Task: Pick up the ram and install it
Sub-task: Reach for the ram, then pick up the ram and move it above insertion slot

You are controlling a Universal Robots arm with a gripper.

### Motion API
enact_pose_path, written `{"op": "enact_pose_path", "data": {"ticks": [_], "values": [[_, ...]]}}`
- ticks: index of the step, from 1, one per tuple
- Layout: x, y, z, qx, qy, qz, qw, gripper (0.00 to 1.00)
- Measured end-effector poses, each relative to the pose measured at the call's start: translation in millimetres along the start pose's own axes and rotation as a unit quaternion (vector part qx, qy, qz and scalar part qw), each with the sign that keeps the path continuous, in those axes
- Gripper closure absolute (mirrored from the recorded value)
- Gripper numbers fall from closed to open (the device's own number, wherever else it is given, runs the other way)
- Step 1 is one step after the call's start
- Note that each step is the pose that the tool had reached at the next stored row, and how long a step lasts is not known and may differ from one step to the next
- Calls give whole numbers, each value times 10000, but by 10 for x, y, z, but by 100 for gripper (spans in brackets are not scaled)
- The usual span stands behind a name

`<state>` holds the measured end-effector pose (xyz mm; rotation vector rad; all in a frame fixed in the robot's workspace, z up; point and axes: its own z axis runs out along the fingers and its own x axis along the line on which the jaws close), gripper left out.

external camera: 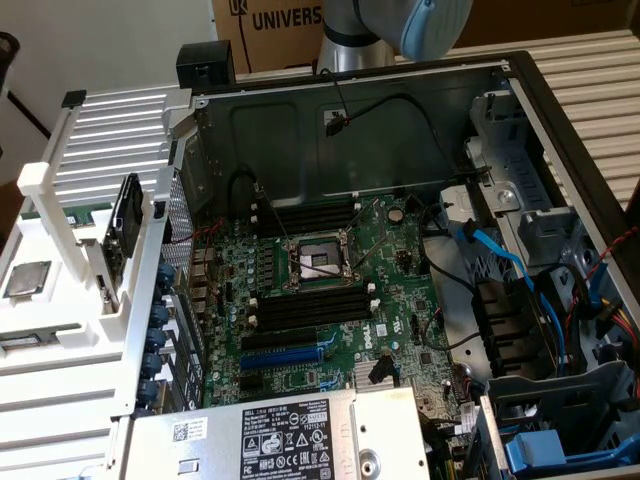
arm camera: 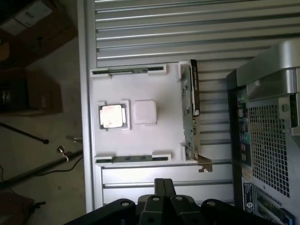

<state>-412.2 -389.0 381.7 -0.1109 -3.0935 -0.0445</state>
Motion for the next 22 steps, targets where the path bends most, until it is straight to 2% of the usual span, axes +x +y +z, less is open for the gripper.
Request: {"op": "enact_pose_path", "data": {"ticks": [2, 6, 15, 22], "values": [[36, 51, 20, 20, -1, -3, 10000, 90], [151, 125, 55, 37, -1, -9, 10000, 90], [460, 146, 79, 39, -1, -27, 10000, 90], [480, 146, 81, 40, -1, -31, 10000, 90]]}}
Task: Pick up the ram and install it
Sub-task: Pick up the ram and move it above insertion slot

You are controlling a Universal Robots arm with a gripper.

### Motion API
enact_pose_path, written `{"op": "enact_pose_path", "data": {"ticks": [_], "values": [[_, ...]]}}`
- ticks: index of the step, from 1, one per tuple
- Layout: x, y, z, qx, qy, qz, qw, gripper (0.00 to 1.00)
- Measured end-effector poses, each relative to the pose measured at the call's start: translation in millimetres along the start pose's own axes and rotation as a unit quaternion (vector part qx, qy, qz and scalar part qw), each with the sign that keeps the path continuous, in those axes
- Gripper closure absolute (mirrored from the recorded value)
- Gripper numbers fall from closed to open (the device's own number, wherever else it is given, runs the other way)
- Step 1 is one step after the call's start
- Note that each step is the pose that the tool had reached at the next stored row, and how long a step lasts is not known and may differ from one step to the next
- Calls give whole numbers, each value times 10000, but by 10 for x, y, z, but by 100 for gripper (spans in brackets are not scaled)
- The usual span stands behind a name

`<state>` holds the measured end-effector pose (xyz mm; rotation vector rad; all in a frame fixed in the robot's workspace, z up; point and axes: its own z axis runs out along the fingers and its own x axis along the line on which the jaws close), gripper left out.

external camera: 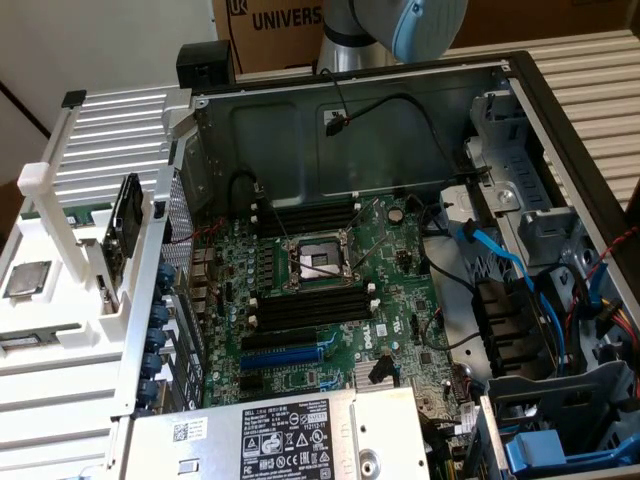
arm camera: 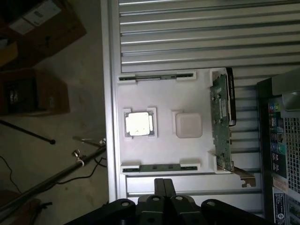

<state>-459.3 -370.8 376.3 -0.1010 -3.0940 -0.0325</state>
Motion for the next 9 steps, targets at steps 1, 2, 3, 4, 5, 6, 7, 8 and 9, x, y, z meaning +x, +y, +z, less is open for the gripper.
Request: {"op": "enact_pose_path", "data": {"ticks": [1, 2, 3, 4, 5, 6, 7, 8, 9], "values": [[0, 0, 0, 0, 0, 0, 10000, 90], [0, 0, 0, 0, 0, 0, 10000, 90], [0, 0, 0, 0, 0, 0, 10000, 90], [0, 0, 0, 0, 0, 0, 10000, 90], [0, 0, 0, 0, 0, 0, 10000, 90], [0, 0, 0, 0, 0, 0, 10000, 90], [0, 0, 0, 0, 0, 0, 10000, 90], [0, 0, 0, 0, 0, 0, 10000, 90], [0, 0, 0, 0, 0, 0, 10000, 90]]}}
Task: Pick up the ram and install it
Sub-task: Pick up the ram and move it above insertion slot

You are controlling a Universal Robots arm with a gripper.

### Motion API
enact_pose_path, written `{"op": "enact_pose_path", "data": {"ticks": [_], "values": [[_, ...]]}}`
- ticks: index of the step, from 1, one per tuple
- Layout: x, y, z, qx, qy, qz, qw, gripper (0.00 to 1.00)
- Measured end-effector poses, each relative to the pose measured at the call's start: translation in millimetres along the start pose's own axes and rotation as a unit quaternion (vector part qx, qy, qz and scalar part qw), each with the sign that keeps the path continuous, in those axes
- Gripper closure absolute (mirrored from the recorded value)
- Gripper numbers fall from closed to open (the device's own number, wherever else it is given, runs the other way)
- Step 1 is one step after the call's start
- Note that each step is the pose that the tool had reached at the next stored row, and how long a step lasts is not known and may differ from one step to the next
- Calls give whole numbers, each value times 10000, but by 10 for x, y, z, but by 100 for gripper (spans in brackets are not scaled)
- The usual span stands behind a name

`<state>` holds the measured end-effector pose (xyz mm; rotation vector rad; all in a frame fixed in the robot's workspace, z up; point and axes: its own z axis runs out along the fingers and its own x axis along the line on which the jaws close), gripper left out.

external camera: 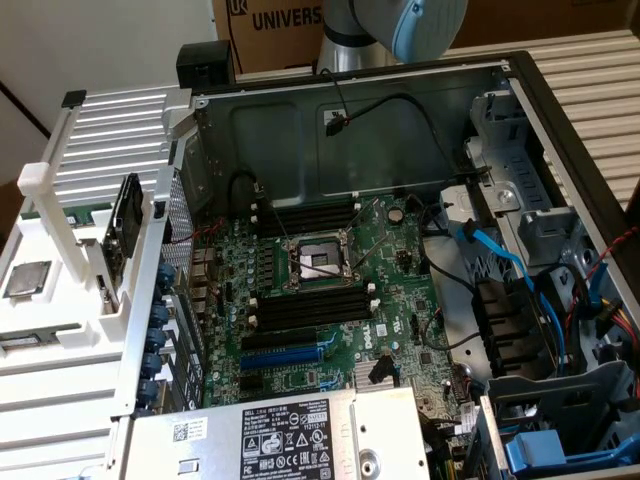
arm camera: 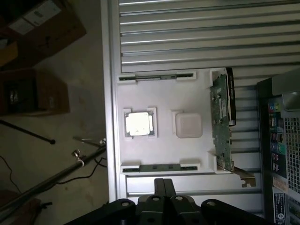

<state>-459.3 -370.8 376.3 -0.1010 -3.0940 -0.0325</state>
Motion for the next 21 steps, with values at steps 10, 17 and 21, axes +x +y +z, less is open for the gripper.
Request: {"op": "enact_pose_path", "data": {"ticks": [10, 17, 21], "values": [[100, -9, 111, -1, -39, -2, 10000, 90], [94, -11, 238, -1, -38, -1, 10000, 90], [91, -13, 312, -2, -39, -1, 10000, 90]]}}
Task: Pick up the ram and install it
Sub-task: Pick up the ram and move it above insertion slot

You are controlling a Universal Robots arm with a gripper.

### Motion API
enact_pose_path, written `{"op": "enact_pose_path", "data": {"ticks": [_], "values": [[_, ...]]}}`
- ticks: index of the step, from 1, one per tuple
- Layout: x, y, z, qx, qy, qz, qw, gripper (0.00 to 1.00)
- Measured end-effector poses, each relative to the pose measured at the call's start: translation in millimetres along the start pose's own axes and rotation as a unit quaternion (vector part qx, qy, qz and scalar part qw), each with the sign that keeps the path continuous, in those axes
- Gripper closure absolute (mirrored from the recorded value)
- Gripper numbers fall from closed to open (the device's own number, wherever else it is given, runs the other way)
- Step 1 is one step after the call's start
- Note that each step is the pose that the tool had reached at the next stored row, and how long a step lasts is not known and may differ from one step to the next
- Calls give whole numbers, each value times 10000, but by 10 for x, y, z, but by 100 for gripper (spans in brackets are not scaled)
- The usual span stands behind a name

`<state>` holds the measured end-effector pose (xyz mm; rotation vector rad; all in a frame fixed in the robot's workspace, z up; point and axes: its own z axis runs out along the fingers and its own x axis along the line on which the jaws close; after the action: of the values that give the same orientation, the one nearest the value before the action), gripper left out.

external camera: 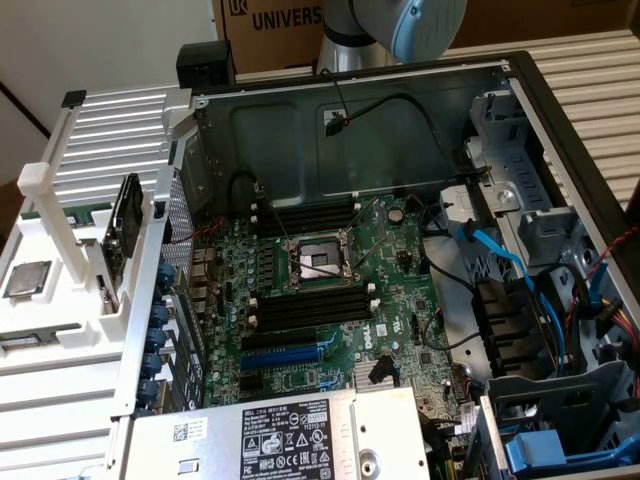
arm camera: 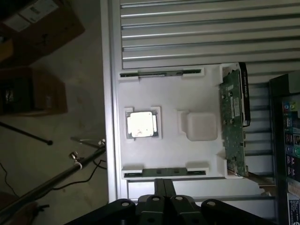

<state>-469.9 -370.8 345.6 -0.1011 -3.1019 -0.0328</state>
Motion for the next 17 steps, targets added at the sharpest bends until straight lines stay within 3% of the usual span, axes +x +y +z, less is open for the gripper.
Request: {"op": "enact_pose_path", "data": {"ticks": [2, 5, 10, 16, 17], "values": [[-1, -1, 34, -2, 1, -29, 10000, 90], [-1, -1, 63, -7, 7, -272, 9996, 90], [-3, -3, 102, 0, 18, -730, 9973, 90], [-5, -4, 158, 24, 30, -1363, 9907, 90], [-6, -4, 168, 31, 28, -1538, 9881, 90]]}}
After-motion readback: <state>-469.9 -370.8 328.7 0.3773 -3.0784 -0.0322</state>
